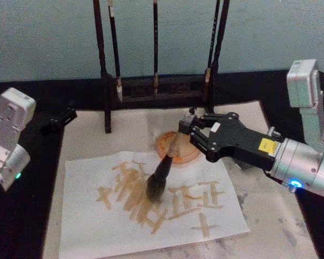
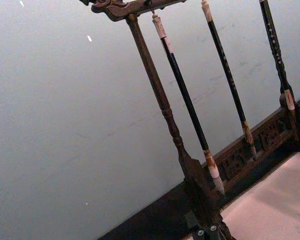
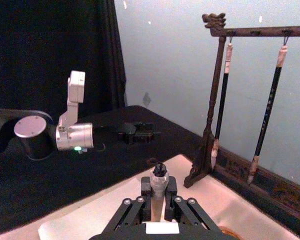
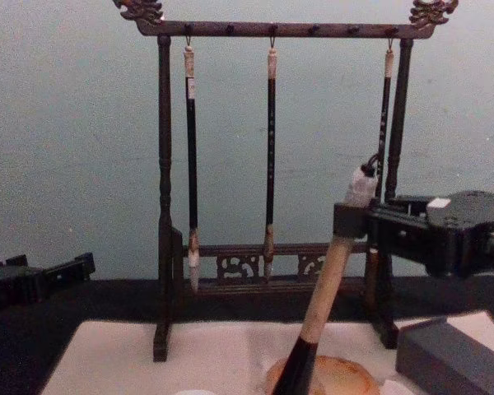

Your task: Pick up the brush from the inkstone, write on the paper, then place the brush back to its original position.

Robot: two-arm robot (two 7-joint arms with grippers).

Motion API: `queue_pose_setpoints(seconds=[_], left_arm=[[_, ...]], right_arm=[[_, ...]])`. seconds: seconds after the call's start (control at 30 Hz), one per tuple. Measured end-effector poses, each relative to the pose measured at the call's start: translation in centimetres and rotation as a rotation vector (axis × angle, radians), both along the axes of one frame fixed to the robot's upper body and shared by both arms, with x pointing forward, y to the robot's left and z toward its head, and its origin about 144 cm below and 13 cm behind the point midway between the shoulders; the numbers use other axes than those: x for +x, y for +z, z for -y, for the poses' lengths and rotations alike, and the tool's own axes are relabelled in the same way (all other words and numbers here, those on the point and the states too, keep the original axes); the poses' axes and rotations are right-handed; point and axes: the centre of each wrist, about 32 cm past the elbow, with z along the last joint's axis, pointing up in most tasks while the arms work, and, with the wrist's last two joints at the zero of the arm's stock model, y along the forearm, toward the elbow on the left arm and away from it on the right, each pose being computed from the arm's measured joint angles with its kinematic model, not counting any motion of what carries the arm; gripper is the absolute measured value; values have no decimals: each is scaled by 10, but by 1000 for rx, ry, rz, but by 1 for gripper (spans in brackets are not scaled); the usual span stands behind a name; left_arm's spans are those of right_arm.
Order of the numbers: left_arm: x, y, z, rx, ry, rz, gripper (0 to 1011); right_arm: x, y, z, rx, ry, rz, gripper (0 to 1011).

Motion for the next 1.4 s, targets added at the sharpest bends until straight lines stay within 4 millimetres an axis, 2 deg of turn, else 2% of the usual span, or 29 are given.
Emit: queue_pose_setpoints(seconds=[0.37, 1.0, 1.17, 1.4], left_arm=[[0, 0, 0, 0, 0, 0, 1002], [0, 0, 0, 0, 0, 0, 1002], [0, 0, 0, 0, 0, 0, 1002], [0, 0, 0, 0, 0, 0, 1002]], right_arm=[[-1, -2, 6, -26, -16, 4, 170], [-11, -1, 38, -1, -73, 6, 170], [-12, 4, 41, 26, -62, 24, 170], [-9, 8, 35, 90, -18, 51, 170]])
